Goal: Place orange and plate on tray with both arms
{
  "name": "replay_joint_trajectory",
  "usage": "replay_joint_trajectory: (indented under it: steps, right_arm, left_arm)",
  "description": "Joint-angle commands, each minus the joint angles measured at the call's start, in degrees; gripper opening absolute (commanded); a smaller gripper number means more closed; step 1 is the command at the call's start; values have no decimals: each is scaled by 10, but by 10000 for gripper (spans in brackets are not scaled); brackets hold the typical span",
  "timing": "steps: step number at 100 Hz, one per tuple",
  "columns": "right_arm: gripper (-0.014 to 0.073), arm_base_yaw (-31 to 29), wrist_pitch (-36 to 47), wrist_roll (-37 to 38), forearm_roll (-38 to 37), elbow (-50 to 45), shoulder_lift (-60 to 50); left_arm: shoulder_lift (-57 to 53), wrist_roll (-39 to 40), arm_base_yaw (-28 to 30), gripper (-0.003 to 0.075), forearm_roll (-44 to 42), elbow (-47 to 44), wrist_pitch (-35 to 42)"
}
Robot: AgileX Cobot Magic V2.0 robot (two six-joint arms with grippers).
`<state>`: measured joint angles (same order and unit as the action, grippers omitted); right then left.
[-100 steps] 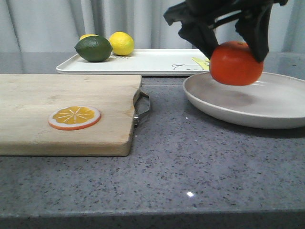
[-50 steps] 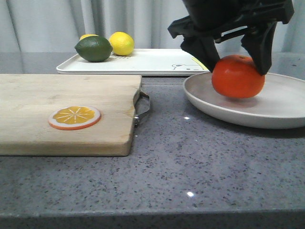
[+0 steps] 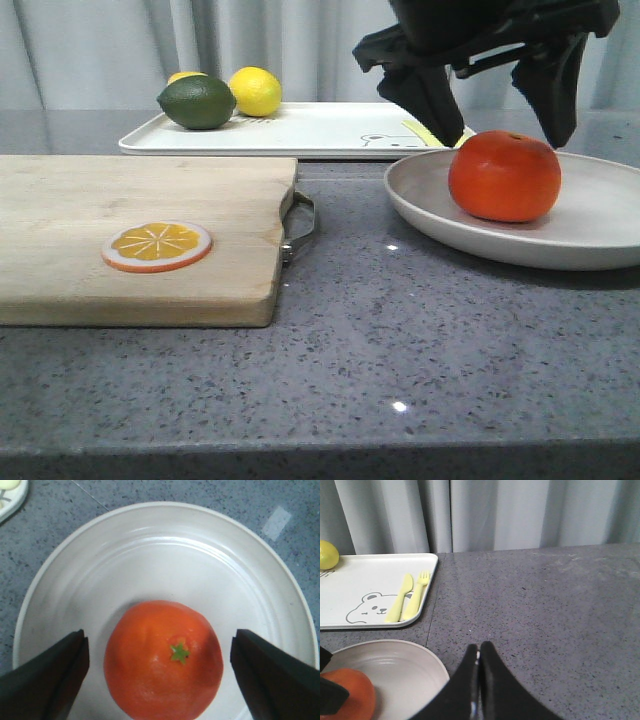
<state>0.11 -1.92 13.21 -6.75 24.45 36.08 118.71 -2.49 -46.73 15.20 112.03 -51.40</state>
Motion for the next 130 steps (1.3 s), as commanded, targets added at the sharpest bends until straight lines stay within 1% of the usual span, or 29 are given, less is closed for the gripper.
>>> replay_joint_trajectory:
  steps: [1,14,24,45,63,78,92,97,112,130]
  right_arm:
    - [-60,-2,48,2,-6,16,3]
    - [-60,-2,48,2,-6,16,3]
    - [-60,-2,49,2,-6,16,3]
    - [-60,-2,57,2,-6,16,3]
    - [-60,-2,72,2,-6,16,3]
    - [-60,-2,68,2,-6,16,3]
    - [-60,-2,33,2,-6,24,8]
    - [-60,0,19,2,-6,33,14]
    - [-60,16,-45,2,-6,76,56]
    - [-52,45,-155,2,-6,149,128]
  left_arm:
    - [-44,0,10,555,15,23,18]
    - [-63,-4,12,553,22,23,15]
    - [-79,-11,14,512,22,23,10]
    - [-115,-11,21,368,21,16,2]
    - [-163,-14,32,203,20,-28,26]
    - [-216,-14,46,81,20,-104,54]
    - [-282,-14,61,1,20,-198,90]
    - [-308,-14,68,-18,20,-230,99]
    - [-397,-14,80,-18,19,-322,119]
    - [-506,-14,85,-18,-4,-427,145]
